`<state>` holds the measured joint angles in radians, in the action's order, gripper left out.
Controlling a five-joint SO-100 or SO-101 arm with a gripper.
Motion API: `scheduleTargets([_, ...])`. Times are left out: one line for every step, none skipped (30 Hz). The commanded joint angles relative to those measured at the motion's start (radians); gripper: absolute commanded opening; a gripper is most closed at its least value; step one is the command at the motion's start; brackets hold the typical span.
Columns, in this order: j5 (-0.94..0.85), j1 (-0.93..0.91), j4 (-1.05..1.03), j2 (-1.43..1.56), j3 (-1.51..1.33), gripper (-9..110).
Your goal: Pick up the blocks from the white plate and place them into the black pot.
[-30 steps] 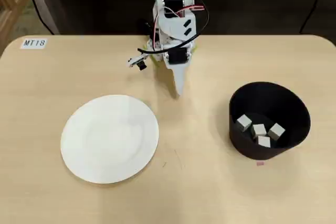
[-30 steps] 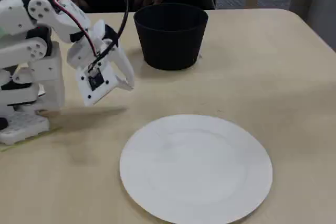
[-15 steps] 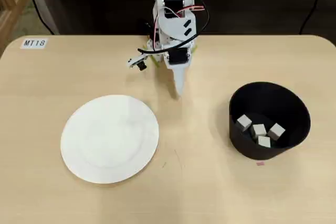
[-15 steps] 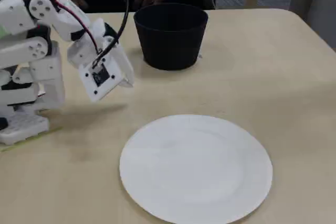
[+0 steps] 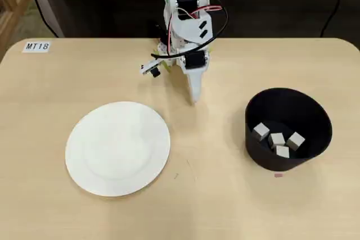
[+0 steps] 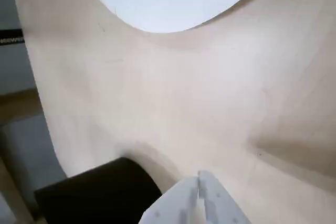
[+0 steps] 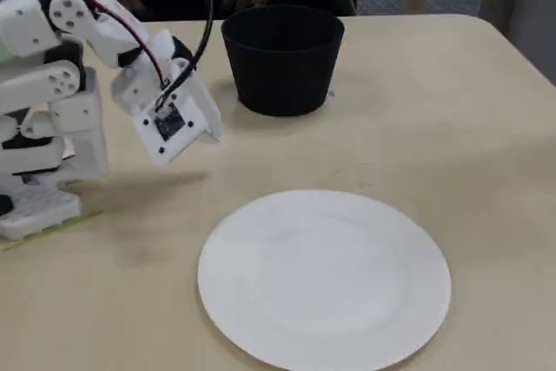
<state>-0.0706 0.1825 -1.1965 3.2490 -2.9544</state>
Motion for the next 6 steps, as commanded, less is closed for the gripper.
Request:
scheduleTargets([0.002,-0.006,0.017,0.003,0.003,-2])
scheduleTargets([0.002,-0.006,0.017,0.003,0.003,-2])
scheduleTargets([0.002,-0.006,0.017,0.003,0.003,-2])
scheduleTargets([0.002,-0.006,0.017,0.003,0.003,-2])
scheduleTargets([0.002,-0.006,0.017,0.003,0.003,-2])
scheduleTargets([0.002,-0.006,0.017,0.003,0.003,-2])
